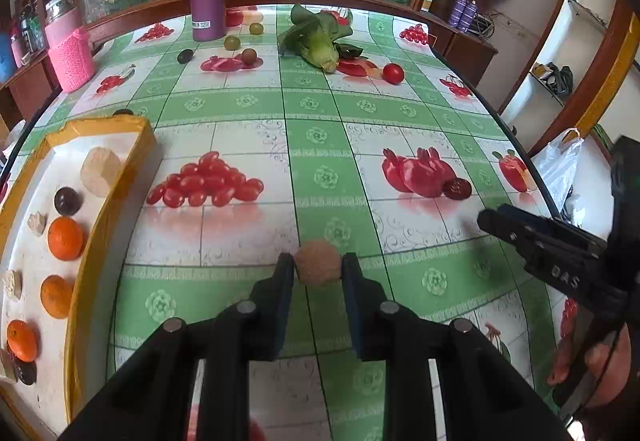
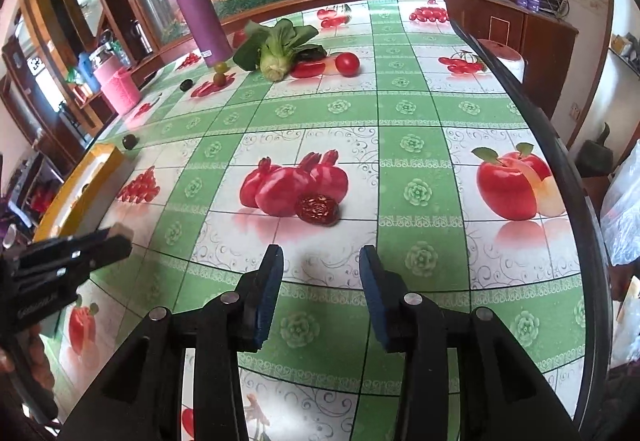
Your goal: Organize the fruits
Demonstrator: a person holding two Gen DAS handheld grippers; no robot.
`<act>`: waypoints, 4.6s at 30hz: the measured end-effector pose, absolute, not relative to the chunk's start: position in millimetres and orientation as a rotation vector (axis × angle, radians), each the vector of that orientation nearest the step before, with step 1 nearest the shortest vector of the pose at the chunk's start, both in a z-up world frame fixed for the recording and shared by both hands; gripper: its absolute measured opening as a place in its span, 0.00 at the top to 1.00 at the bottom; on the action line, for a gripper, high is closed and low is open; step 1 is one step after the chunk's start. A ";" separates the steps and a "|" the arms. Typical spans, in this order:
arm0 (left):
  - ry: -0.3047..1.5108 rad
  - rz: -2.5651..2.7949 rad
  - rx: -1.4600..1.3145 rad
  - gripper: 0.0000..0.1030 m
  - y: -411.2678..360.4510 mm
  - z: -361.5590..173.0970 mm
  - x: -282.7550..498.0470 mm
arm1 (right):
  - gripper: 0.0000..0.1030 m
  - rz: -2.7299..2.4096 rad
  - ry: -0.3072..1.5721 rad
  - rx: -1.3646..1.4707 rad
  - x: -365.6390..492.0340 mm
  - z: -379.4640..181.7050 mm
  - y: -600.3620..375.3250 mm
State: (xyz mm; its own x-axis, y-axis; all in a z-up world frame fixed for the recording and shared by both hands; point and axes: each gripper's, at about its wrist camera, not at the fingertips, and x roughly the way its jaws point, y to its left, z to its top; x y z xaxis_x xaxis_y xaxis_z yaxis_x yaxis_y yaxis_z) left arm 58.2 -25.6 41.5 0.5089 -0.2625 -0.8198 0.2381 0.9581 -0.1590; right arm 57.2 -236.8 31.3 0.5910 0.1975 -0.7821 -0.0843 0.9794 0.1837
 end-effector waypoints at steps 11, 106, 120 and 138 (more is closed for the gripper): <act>1.014 -0.360 -0.067 0.73 -9.9 34.2 33.2 | 0.48 0.127 0.955 0.010 87.6 18.4 -217.5; 1.006 -0.051 -0.251 0.40 196.0 29.6 -31.1 | 0.65 0.748 0.970 -0.491 89.6 36.4 152.3; 0.948 -0.039 -0.225 0.23 200.1 43.5 -51.3 | 0.26 0.569 0.917 -0.220 53.5 86.1 68.8; 0.837 0.191 -0.315 0.10 201.8 58.0 -105.7 | 0.00 0.516 0.976 -0.117 -43.4 57.2 1.9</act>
